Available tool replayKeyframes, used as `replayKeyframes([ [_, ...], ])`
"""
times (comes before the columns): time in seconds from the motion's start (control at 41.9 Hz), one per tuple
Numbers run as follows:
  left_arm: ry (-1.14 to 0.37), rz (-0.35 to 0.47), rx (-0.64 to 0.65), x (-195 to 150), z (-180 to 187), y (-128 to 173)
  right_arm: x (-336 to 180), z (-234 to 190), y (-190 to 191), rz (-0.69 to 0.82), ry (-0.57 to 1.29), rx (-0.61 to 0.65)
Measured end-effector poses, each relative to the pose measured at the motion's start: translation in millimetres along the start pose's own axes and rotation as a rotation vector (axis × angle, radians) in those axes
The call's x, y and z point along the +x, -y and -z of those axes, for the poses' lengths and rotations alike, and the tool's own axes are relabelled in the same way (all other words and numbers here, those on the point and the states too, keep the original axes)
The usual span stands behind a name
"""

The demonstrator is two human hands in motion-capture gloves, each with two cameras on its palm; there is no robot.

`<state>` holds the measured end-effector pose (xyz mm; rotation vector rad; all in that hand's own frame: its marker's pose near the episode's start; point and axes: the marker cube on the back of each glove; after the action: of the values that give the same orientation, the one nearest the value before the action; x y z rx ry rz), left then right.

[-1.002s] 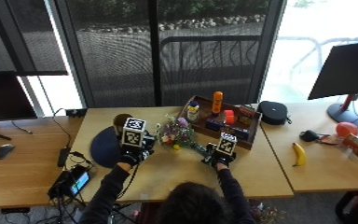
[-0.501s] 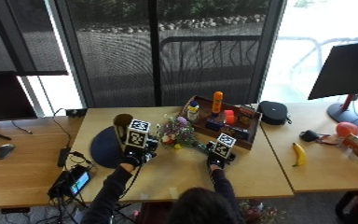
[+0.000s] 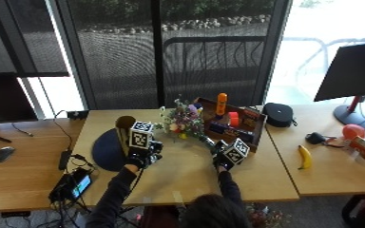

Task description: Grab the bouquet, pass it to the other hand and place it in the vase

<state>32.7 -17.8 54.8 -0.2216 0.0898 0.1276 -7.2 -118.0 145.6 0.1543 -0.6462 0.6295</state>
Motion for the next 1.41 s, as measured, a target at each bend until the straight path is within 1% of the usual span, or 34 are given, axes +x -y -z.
replayKeyframes([
  [0.048,-0.048,-0.041,-0.006,4.7,0.0,3.7,-2.7,4.7,-0.4,0.011,0.055,0.0],
  [0.095,-0.118,-0.092,-0.024,10.2,0.4,6.9,-6.4,12.2,0.6,0.024,0.107,0.031],
  [0.215,-0.317,-0.204,-0.08,24.2,2.1,15.1,-17.5,30.8,17.3,0.15,0.211,0.208],
  [0.263,-0.401,-0.239,-0.079,31.3,4.2,21.6,-20.8,38.1,19.3,0.164,0.227,0.252],
  [0.334,-0.52,-0.276,-0.043,43.2,12.2,31.3,-25.5,46.6,8.8,0.077,0.247,0.211],
  [0.382,-0.614,-0.294,-0.001,52.9,21.8,38.2,-35.6,51.5,-0.8,0.064,0.311,0.158],
  [0.43,-0.715,-0.312,0.038,62.8,31.6,46.0,-51.5,57.1,-9.5,0.152,0.415,0.127],
  [0.501,-0.857,-0.336,0.066,76.9,44.4,54.4,-74.6,65.3,-15.4,0.374,0.551,0.152],
  [0.525,-0.898,-0.342,0.07,81.3,48.2,56.4,-79.2,66.7,-17.4,0.394,0.574,0.152],
  [0.621,-1.044,-0.364,0.074,99.3,63.9,58.2,-91.8,66.8,-34.9,0.308,0.642,0.068],
  [0.668,-1.107,-0.371,0.07,107.6,70.1,57.7,-98.5,66.7,-45.1,0.296,0.681,0.016],
  [0.716,-1.183,-0.378,0.06,117.2,75.6,59.1,-106.4,65.6,-53.4,0.344,0.722,-0.016],
  [0.788,-1.285,-0.385,0.041,130.3,80.9,63.9,-115.5,61.6,-56.5,0.497,0.758,0.002],
  [0.812,-1.308,-0.386,0.034,133.7,82.2,65.4,-118.1,60.8,-59.8,0.515,0.775,-0.016],
  [0.883,-1.35,-0.385,0.016,141.9,86.2,67.2,-123.5,58.5,-70.1,0.504,0.812,-0.081],
  [0.979,-1.372,-0.39,0.004,150.2,89.5,70.3,-127.2,52.5,-76.1,0.527,0.809,-0.096],
  [1.074,-1.379,-0.401,0.009,159.3,93.2,70.6,-131.6,43.2,-81.5,0.584,0.81,-0.116],
  [1.17,-1.372,-0.405,0.01,168.5,96.1,67.8,-137.9,34.9,-93.6,0.534,0.824,-0.203],
  [1.289,-1.395,-0.395,0.028,176.0,94.9,70.6,-143.6,21.5,-93.4,0.606,0.796,-0.175],
  [1.408,-1.463,-0.375,0.041,176.4,95.0,71.4,-145.2,7.4,-86.0,0.598,0.735,-0.122],
])
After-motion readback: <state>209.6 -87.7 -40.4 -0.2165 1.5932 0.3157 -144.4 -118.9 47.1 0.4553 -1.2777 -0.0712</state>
